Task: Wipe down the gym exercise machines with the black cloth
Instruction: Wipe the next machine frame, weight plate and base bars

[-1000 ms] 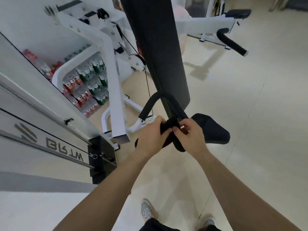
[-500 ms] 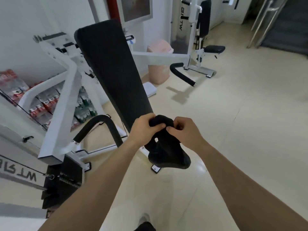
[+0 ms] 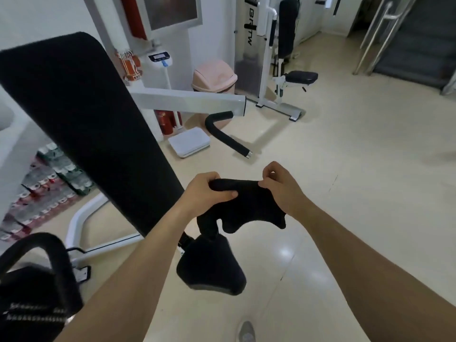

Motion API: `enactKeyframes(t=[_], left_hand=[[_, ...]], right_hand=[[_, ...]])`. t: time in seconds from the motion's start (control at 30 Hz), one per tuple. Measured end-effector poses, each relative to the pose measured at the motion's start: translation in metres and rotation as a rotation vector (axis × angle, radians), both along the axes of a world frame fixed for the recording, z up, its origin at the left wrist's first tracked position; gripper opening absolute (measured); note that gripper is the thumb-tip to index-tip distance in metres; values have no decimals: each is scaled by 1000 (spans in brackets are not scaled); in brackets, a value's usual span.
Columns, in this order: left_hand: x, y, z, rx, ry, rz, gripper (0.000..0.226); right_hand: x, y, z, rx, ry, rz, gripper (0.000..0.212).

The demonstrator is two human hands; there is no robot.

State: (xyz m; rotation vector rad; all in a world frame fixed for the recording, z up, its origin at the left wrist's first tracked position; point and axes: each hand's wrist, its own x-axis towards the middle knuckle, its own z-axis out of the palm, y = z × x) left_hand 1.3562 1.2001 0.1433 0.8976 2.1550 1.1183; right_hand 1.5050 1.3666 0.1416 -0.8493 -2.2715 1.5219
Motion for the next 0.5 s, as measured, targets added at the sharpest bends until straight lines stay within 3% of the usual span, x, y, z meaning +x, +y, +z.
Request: enactKeyframes(t=[0.07, 0.27, 0.5], left_hand=[[-10, 30, -1, -21, -47, -19, 34], [-40, 107, 0, -5, -71, 52, 29], [-77, 212, -14, 13, 79, 247, 11]], right_hand=[[-11, 37, 4, -12, -33, 29, 8], [-58, 142, 12, 140, -187, 162, 21], [-123, 275, 6, 240, -188, 339, 14]])
